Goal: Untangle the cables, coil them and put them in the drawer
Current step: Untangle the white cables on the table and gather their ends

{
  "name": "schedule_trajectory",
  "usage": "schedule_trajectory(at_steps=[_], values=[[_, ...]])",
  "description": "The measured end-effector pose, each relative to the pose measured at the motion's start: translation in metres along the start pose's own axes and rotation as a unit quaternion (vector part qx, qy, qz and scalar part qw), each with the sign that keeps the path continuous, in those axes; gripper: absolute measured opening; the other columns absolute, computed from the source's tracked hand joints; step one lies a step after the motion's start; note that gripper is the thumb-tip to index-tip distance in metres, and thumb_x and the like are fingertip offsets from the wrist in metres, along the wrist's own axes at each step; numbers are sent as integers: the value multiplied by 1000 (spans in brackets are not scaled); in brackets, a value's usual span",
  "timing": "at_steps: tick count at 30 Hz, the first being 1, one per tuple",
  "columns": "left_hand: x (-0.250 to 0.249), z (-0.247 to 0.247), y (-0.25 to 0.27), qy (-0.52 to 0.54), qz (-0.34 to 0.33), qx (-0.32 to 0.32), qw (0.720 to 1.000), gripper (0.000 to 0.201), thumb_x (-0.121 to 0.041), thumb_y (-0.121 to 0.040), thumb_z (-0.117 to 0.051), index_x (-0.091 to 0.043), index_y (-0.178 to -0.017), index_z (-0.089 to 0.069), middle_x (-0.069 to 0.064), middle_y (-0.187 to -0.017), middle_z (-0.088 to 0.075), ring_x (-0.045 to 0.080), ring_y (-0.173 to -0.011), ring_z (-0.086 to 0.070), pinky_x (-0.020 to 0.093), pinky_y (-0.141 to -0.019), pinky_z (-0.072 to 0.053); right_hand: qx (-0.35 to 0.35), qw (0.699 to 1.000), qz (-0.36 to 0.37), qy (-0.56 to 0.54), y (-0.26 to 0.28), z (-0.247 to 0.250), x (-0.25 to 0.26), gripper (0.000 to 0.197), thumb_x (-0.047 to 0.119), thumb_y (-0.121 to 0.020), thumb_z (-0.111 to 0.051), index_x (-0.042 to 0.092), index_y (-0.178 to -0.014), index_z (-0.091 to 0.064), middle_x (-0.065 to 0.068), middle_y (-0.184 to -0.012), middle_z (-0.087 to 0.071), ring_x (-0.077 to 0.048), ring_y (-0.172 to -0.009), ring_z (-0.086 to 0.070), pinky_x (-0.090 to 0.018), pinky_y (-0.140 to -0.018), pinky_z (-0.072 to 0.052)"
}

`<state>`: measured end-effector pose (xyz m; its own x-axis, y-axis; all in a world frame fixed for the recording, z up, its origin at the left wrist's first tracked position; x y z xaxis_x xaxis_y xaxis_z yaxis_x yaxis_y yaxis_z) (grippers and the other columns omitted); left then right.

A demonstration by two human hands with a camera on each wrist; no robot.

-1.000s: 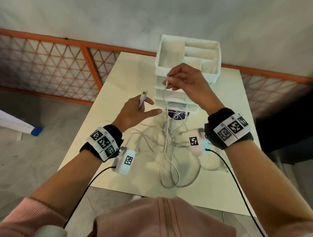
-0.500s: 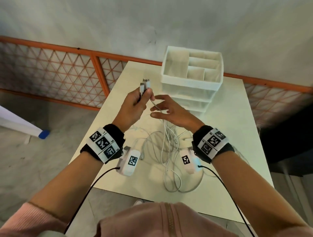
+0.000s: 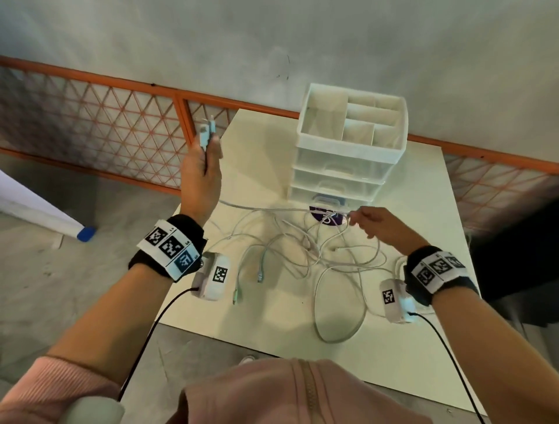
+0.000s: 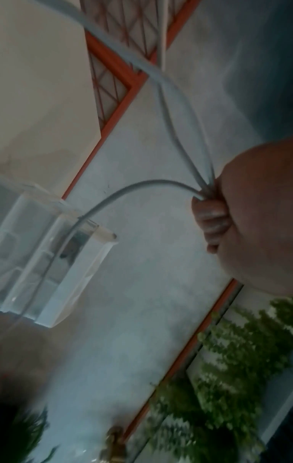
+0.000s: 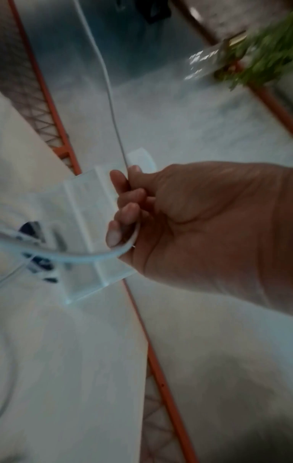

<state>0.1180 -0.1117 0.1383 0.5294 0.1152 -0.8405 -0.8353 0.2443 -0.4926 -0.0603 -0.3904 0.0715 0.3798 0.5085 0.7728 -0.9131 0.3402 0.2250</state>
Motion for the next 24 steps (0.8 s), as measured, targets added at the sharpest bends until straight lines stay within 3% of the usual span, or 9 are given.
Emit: schedule_trajectory(at_steps=[2,5,8,12,15,17,19,22,24], values=[[-4,-8,6,-49,-17,71,996,26,-21,-99,-45,-20,-73,-45,-11,-60,-40,-1,-48,-39,19,-51,-31,3,1000,28,7,3,8,21,28,34,-95,-49,14,-85,-66,-2,-77,-55,-16,-67,-43,-25,-58,-37],[-15,-34,22,-55,7,236,970,10,-26,-89,-62,-19,-82,-61,-9,-50,-34,4,-42,-30,14,-45,-23,25,996,86,18,9,8,76,25,32,-95,-52,15,-88,-68,10,-75,-61,-8,-53,-36,-19,-50,-31],[-18,-51,32,-50,-1,290,956,16,-26,-88,-65,-11,-91,-68,-7,-45,-36,5,-43,-33,16,-48,-25,28,988,154,6,14,4,127,29,32,-97,-48,12,-92,-69,15,-57,-50,-6,-46,-31,-16,-45,-29],[-13,-42,26,-63,5,203,977,27,-20,-94,-55,-19,-67,-59,-15,-47,-50,-6,-47,-46,8,-52,-31,35,984,175,-5,17,9,141,35,34,-99,-41,13,-93,-69,1,-61,-31,-7,-49,-27,-13,-45,-28],[-4,-20,16,-90,37,109,989,30,-25,-95,-53,-17,-67,-55,-8,-50,-42,-1,-46,-45,11,-48,-31,29,991,132,20,10,8,109,31,31,-97,-47,6,-90,-64,13,-59,-53,-11,-60,-47,-20,-64,-42],[-1,-8,12,-115,32,59,991,31,-27,-96,-51,-11,-71,-57,6,-53,-47,5,-47,-44,14,-47,-30,49,989,89,104,1,1,84,33,33,-97,-46,3,-91,-61,3,-82,-66,-18,-81,-59,-30,-78,-41],[0,1,10,-124,43,-1,991,33,-28,-96,-51,-11,-69,-58,7,-53,-49,5,-45,-46,12,-46,-32,93,981,41,168,-7,-11,63,29,29,-99,-42,8,-90,-59,-10,-107,-65,-25,-97,-57,-32,-83,-38],[0,10,10,-136,75,-66,986,35,-25,-96,-52,-19,-61,-47,-7,-50,-39,-5,-42,-48,10,-42,-31,77,990,-6,117,-16,-23,52,22,12,-99,-38,9,-81,-51,-14,-98,-62,-33,-87,-52,-24,-70,-40],[4,16,11,-158,94,-74,980,34,-25,-96,-51,-18,-63,-47,-9,-52,-40,1,-44,-47,12,-43,-31,10,998,19,65,-20,-22,57,22,3,-96,-37,10,-79,-47,-9,-84,-59,-29,-77,-52,-24,-62,-44]])
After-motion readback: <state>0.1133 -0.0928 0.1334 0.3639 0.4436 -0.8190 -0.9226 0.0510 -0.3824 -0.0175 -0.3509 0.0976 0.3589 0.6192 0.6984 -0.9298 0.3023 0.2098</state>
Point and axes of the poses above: each hand's wrist, its own y-axis away from the middle knuckle, its own z-axis out of the back of the hand, x = y × z, the point moved 1 cm from there along -y, towards the middle knuckle
